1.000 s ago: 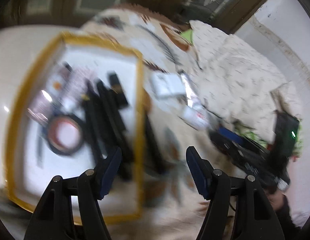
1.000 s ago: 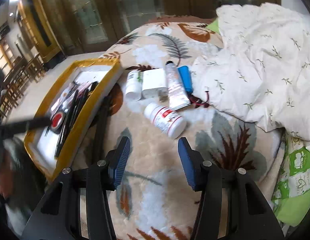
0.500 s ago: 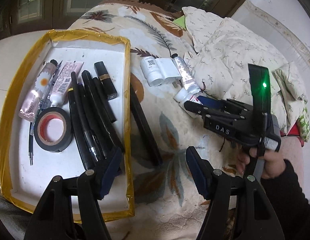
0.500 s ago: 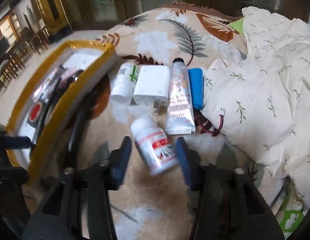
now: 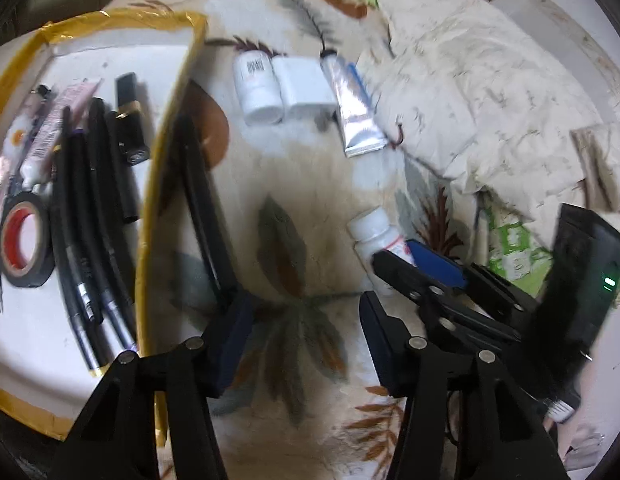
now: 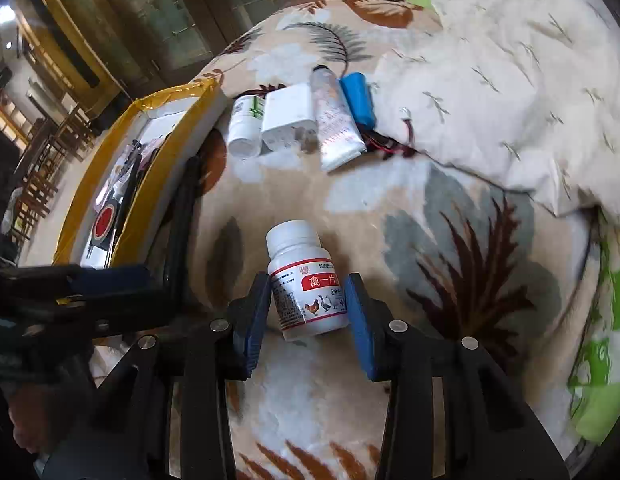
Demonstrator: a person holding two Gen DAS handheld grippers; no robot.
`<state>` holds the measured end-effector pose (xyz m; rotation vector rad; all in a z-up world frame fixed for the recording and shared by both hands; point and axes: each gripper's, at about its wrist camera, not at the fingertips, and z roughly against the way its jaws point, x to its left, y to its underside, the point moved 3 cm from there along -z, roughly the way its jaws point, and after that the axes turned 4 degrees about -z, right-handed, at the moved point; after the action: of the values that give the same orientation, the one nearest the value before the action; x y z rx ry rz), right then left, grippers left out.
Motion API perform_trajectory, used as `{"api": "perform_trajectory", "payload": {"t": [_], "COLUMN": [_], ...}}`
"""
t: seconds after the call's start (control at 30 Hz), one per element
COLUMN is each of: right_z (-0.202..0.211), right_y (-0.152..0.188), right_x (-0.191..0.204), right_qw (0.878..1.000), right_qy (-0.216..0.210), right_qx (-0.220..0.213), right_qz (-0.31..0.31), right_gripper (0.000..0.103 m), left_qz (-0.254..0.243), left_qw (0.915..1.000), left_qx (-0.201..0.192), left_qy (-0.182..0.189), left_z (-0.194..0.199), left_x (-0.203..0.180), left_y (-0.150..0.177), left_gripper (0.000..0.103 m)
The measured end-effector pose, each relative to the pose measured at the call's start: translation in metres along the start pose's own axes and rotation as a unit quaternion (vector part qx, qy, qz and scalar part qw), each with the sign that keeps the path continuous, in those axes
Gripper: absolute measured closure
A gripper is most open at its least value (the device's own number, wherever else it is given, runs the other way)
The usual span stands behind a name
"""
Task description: Organize objects
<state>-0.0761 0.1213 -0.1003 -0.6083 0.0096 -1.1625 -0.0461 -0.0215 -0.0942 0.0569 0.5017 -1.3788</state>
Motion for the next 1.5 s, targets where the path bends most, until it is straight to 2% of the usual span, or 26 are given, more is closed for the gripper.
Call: {"api": "perform_trajectory", "payload": {"t": [0.03,0.1,0.17,0.23,0.27,0.4,0.5,0.53,0.67,0.77,0.83,0.97,1.0,1.03,1.1,1.23,1.27,1.3,1.4,1.5], "right_z": [0.000,0.001,0.003,0.001,0.002,0.000,-0.002,-0.002,-0.004,-0.005,-0.007,-0.007,-0.007,-0.007,-0.007,-0.009,-0.009,-0.010,-0.015,-0.016], "right_y": [0.001,0.002,0.003,0.005,0.005,0.003,0.002,0.001,0.002,0.003,0.003,0.004,0.004,0.004,0.004,0.003,0.003,0.003,0.004,0.006], "right_x": [-0.001,-0.004,-0.005,-0.005,-0.004,-0.006,-0.008,-0.008,-0.007,-0.006,-0.004,-0.004,-0.004,-0.004,-0.005,-0.004,-0.004,-0.003,0.000,0.003], "right_qw": [1.000,1.000,1.000,1.000,1.000,1.000,1.000,1.000,1.000,1.000,1.000,1.000,1.000,1.000,1.000,1.000,1.000,1.000,1.000,1.000], "right_qy": [-0.004,-0.008,-0.011,-0.008,-0.007,-0.010,-0.019,-0.019,-0.024,-0.025,-0.024,-0.020,-0.021,-0.021,-0.021,-0.017,-0.016,-0.016,-0.017,-0.008], "right_qx": [-0.001,0.000,0.001,0.000,-0.001,-0.001,0.002,0.002,0.002,0.000,0.003,0.001,0.002,0.003,0.003,0.004,0.005,0.006,0.016,0.015], "right_qz": [-0.001,-0.004,-0.009,-0.004,-0.005,-0.010,-0.015,-0.016,-0.016,-0.016,-0.014,-0.012,-0.015,-0.017,-0.018,-0.022,-0.021,-0.019,-0.017,-0.009], "right_gripper": [0.065,0.065,0.065,0.065,0.065,0.065,0.065,0.065,0.065,0.065,0.065,0.065,0.065,0.065,0.065,0.065,0.065,0.065,0.065,0.065], "left_qz": [0.007,0.015,0.010,0.022,0.031,0.031,0.044,0.042,0.034,0.033,0.049,0.040,0.037,0.039,0.035,0.015,0.012,0.004,-0.035,-0.031], "left_qw": [0.9999,0.9996,0.9981,0.9964,0.9959,0.9957,0.9976,0.9977,0.9976,0.9942,0.9939,0.9932,0.9930,0.9925,0.9902,0.9920,0.9946,0.9953,0.9942,0.9964], "left_qx": [0.007,0.014,0.018,0.036,0.045,0.032,0.029,0.028,0.023,0.024,0.035,0.035,0.032,0.031,0.033,0.036,0.042,0.046,0.060,0.047], "left_qy": [-0.014,-0.019,-0.057,-0.073,-0.072,-0.082,-0.044,-0.045,-0.055,-0.099,-0.092,-0.104,-0.108,-0.112,-0.131,-0.120,-0.095,-0.085,-0.081,-0.064], "left_z": [-0.004,-0.010,-0.014,-0.021,-0.023,-0.013,-0.002,0.000,0.008,0.004,-0.002,-0.012,-0.014,-0.014,-0.016,-0.012,-0.010,-0.010,-0.011,-0.006], "left_x": [0.002,0.003,0.001,0.005,0.008,0.009,0.012,0.012,0.010,0.017,0.022,0.020,0.020,0.020,0.024,0.022,0.019,0.016,0.009,0.010], "left_y": [-0.001,-0.005,-0.008,-0.007,-0.005,0.000,0.007,0.009,0.025,0.021,0.021,0.011,0.006,0.004,-0.001,0.004,0.011,0.015,0.031,0.031], "left_gripper": [0.052,0.055,0.057,0.057,0.057,0.057,0.056,0.056,0.056,0.056,0.056,0.057,0.061,0.073,0.086,0.088,0.088,0.088,0.087,0.086]}}
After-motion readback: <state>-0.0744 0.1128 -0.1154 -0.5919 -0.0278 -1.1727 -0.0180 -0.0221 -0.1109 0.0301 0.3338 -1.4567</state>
